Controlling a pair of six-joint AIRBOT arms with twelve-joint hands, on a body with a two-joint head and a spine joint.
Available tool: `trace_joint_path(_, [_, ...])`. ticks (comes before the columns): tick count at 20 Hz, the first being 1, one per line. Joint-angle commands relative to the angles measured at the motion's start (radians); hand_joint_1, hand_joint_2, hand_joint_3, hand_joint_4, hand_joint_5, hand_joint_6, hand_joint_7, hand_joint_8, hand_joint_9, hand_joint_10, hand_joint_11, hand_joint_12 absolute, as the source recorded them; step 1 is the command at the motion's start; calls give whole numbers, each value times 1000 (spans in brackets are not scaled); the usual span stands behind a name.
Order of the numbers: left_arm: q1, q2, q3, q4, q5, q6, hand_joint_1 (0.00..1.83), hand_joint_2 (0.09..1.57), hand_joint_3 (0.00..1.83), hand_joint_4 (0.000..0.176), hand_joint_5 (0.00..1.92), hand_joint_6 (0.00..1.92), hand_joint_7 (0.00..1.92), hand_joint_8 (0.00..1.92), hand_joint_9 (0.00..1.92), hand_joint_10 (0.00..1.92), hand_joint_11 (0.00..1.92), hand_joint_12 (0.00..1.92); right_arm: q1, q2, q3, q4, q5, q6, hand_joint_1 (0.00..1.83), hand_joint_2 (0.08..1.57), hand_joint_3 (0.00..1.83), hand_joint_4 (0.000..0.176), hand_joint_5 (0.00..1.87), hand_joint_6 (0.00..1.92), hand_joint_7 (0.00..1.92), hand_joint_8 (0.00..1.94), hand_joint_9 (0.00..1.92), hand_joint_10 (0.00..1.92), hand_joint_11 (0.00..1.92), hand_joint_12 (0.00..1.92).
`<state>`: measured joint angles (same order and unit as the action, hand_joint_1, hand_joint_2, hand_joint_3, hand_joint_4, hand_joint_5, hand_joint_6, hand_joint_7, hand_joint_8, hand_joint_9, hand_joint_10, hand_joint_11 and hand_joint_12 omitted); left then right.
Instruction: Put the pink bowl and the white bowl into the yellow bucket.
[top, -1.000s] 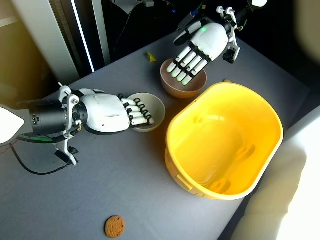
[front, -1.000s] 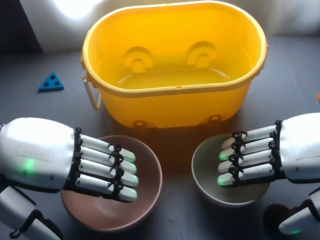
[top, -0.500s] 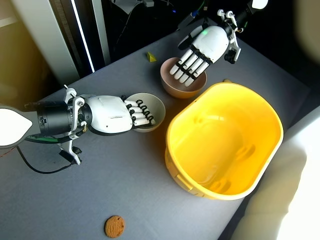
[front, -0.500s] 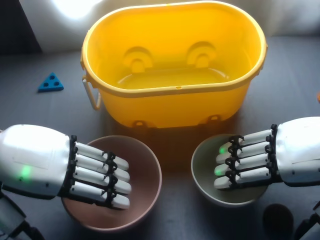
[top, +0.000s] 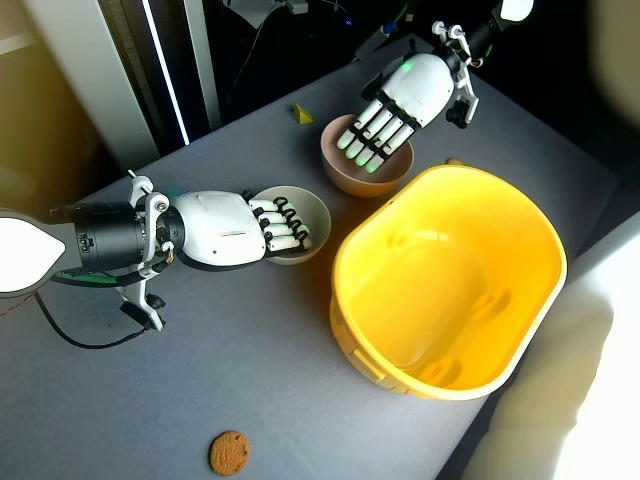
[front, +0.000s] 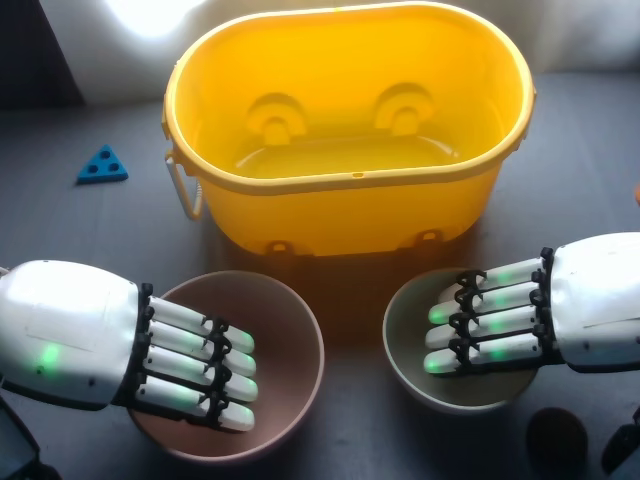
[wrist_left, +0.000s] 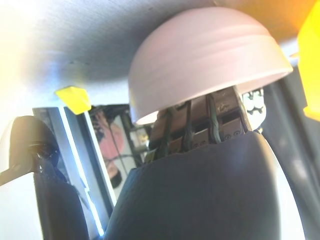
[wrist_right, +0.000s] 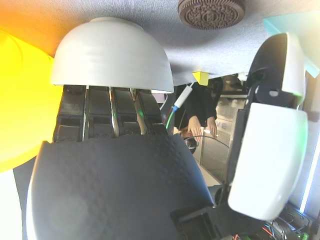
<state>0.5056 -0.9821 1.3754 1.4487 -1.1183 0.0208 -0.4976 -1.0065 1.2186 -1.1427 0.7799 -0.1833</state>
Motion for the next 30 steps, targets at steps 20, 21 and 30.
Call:
trace_joint_path(20, [2,-5,3,-59,-41,-5,664,942,3,0,0,0,0,0,0,0,0,0,-1,7,6,66,73,-14,851,783,0,0,0,0,0,0,0,0,0,122])
trace_joint_path(21, [2,-5,3,-59,-40,-5,640,948,6,0,0,0,0,0,0,0,0,0,-1,7,6,66,73,-14,871,781,0,0,0,0,0,0,0,0,0,122])
trace_joint_path(30, [3,-6,-1,-59,-38,-5,748,1114,7,0,41,7,86,28,81,11,0,298,-3,7,6,66,73,-19,949,833,7,0,76,12,70,10,64,16,0,351])
